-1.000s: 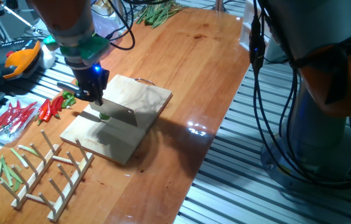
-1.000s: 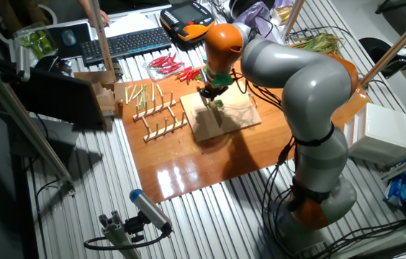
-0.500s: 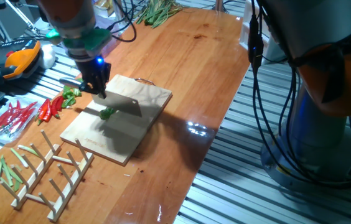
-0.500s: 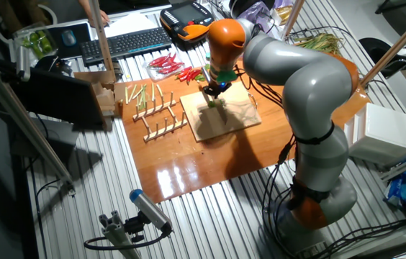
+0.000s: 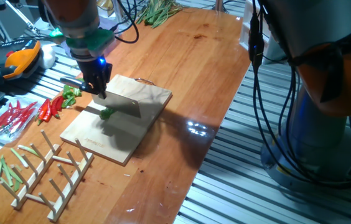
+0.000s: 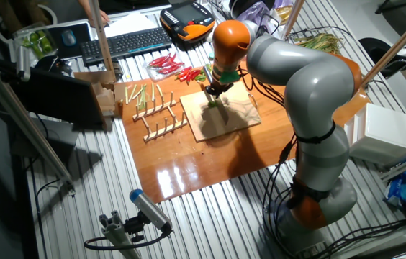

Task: Chop the chili peppers

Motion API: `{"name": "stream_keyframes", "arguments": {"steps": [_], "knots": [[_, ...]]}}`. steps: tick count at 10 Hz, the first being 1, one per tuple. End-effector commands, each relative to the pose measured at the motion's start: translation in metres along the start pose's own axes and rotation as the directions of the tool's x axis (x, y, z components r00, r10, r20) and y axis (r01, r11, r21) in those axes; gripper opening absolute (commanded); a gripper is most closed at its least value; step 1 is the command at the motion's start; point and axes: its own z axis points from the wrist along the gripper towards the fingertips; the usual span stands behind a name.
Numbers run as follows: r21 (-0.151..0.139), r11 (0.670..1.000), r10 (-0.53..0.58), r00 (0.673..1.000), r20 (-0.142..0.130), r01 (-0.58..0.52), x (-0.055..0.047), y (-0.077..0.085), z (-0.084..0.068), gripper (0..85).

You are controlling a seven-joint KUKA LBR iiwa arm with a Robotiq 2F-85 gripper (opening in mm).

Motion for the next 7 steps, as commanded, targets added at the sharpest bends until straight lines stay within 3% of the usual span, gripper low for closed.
{"name": "stream_keyframes", "arguments": {"steps": [1, 7], "knots": [[-0.005, 1.0, -0.002, 1.0, 0.0, 0.002, -0.0009, -0.0004, 0.002, 0.0], [-0.019, 1.0, 0.01, 1.0, 0.001, -0.01, 0.0012, 0.0082, 0.012, 0.0]]}}
